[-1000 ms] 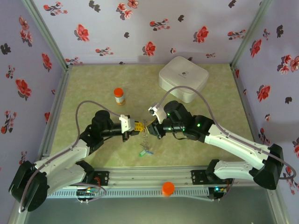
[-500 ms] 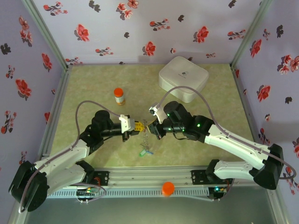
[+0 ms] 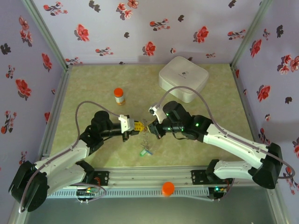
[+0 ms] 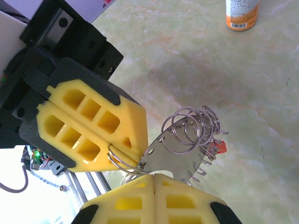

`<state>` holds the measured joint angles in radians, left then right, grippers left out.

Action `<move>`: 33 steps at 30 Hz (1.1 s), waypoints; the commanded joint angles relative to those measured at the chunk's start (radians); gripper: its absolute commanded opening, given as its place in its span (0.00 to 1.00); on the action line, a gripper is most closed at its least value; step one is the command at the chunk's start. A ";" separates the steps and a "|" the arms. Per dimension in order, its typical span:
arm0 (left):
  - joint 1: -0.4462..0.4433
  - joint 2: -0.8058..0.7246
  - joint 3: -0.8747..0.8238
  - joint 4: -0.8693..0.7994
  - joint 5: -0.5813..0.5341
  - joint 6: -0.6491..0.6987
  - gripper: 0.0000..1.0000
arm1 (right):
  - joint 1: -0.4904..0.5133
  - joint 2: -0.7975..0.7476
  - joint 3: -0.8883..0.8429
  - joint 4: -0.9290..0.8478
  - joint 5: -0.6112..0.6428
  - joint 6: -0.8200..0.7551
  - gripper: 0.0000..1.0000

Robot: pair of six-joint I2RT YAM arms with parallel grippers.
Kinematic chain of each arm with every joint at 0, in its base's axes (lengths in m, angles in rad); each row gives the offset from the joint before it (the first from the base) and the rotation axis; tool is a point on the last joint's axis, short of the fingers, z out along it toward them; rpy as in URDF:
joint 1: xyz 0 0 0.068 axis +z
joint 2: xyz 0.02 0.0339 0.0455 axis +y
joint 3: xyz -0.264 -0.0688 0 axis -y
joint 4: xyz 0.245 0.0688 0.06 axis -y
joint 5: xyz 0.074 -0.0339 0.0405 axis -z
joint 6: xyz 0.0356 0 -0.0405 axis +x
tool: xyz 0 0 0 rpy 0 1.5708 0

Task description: Put the keys on the keyring

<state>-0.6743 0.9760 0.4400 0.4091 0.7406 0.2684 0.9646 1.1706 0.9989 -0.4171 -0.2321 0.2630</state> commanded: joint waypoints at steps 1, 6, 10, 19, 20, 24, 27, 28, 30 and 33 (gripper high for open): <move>-0.002 -0.013 -0.001 0.085 0.035 -0.015 0.00 | -0.009 0.025 -0.012 0.012 0.002 -0.010 0.00; -0.002 -0.017 -0.003 0.082 0.035 -0.011 0.00 | -0.009 0.024 -0.007 0.004 0.001 -0.014 0.00; -0.003 -0.017 -0.003 0.080 0.036 -0.009 0.00 | -0.013 -0.018 -0.008 -0.014 0.039 -0.026 0.10; -0.003 -0.019 -0.003 0.079 0.036 -0.009 0.00 | -0.012 -0.170 -0.119 0.103 0.038 -0.257 0.34; -0.002 -0.016 -0.003 0.077 0.036 -0.009 0.00 | -0.010 -0.185 -0.137 0.132 0.032 -0.285 0.33; -0.003 -0.007 0.000 0.083 0.042 -0.014 0.00 | -0.008 -0.213 -0.168 0.244 0.002 -0.430 0.26; -0.002 -0.007 0.000 0.085 0.050 -0.019 0.00 | -0.012 -0.203 -0.187 0.305 -0.006 -0.534 0.22; -0.003 -0.006 -0.001 0.085 0.052 -0.020 0.00 | -0.015 -0.193 -0.188 0.313 -0.024 -0.565 0.22; -0.003 -0.008 -0.004 0.088 0.054 -0.020 0.00 | -0.020 -0.169 -0.171 0.301 -0.062 -0.599 0.20; -0.003 -0.006 -0.004 0.089 0.054 -0.021 0.00 | -0.024 -0.127 -0.133 0.248 -0.121 -0.623 0.20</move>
<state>-0.6743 0.9760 0.4374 0.4385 0.7677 0.2638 0.9485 1.0138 0.8276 -0.1688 -0.2749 -0.2680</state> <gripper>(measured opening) 0.061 0.201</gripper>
